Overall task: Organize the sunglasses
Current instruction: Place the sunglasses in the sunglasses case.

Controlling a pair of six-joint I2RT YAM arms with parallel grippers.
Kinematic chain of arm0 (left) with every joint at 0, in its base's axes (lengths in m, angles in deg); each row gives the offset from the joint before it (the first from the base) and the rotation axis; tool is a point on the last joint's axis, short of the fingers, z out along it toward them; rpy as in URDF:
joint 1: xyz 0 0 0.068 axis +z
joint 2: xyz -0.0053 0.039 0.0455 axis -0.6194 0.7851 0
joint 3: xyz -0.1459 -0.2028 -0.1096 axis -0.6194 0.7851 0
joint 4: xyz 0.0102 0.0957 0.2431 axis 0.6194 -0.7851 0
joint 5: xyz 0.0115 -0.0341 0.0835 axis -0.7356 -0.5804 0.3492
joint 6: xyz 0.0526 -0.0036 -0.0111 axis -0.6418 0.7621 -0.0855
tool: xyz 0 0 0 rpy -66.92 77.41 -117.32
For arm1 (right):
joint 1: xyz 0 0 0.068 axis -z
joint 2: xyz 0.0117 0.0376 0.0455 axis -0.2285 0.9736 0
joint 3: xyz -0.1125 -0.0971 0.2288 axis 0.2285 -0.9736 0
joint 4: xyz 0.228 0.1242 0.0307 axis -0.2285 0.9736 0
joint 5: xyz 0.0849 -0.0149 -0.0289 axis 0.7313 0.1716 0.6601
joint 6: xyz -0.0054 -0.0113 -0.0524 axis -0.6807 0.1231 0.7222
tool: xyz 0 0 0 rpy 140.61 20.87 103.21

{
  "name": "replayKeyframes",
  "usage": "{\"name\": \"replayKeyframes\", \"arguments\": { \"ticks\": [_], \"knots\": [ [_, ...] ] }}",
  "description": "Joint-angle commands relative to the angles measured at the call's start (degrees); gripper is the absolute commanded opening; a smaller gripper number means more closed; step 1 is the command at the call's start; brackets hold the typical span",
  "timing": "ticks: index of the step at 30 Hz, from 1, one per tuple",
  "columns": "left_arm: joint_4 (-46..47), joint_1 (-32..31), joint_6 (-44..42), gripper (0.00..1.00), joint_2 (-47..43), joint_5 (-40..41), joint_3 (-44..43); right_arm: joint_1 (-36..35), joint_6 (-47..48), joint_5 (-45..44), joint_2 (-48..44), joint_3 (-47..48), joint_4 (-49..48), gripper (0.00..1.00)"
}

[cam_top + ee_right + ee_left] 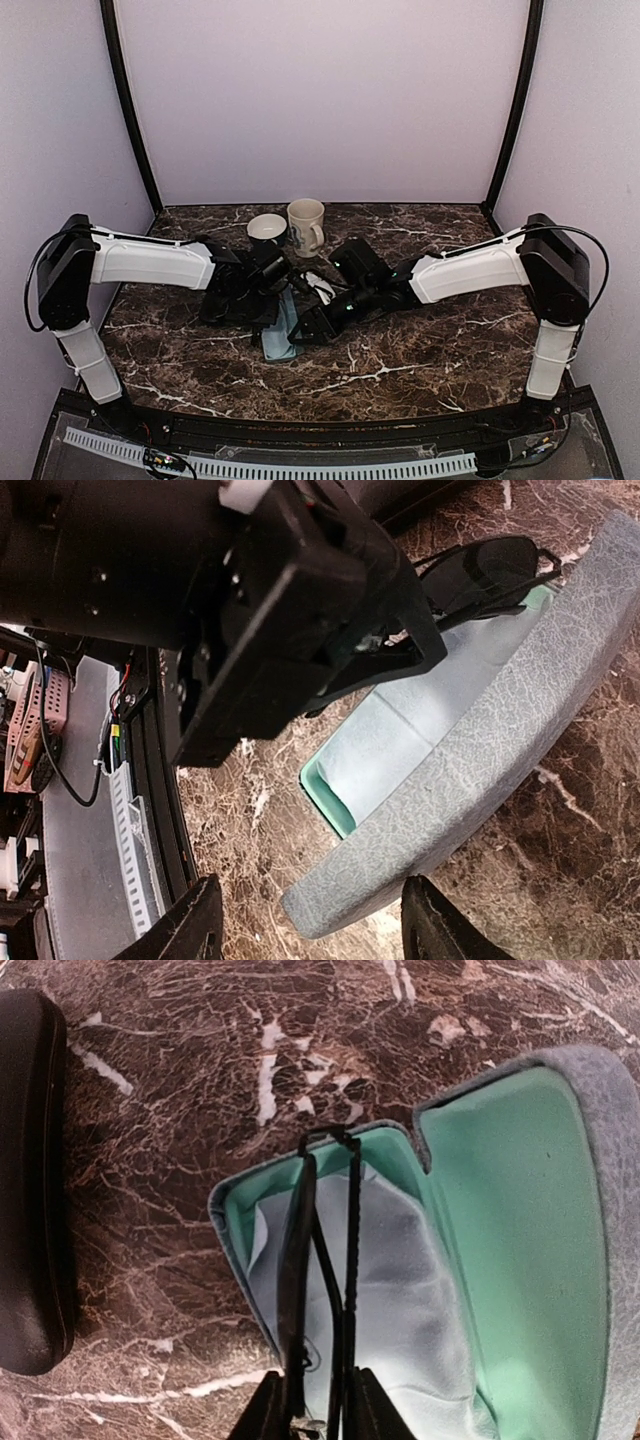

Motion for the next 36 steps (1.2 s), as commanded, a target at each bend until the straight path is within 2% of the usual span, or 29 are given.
{"name": "replayKeyframes", "arguments": {
  "ticks": [1, 10, 19, 25, 30, 36],
  "knots": [
    [-1.29, -0.67, 1.06, 0.23, 0.75, -0.74, -1.77, 0.37, 0.76, 0.99, -2.01, -0.63, -2.32, 0.61],
    [-3.09, -1.19, 1.65, 0.29, 1.12, -1.53, -3.44, 0.46, 0.68, 1.34, -1.72, -0.62, -3.02, 0.61],
    [-4.99, -1.99, 2.29, 0.32, 0.8, -1.7, -4.38, 0.46, 0.68, 1.47, -1.68, -2.57, -3.49, 0.61],
    [-1.48, -2.08, 1.99, 0.35, -2.01, -4.64, -1.35, 0.46, 0.64, 1.28, -1.73, -2.82, -3.71, 0.61],
    [1.18, -1.99, 1.7, 0.34, -3.56, -6.69, 0.18, 0.46, 0.7, 1.12, -2.43, -3.32, -3.62, 0.61],
    [1.44, -1.99, 1.7, 0.28, -4.24, -7.39, 0.96, 0.5, 0.73, 0.94, -2.65, -3.64, -3.6, 0.61]
  ]
}}
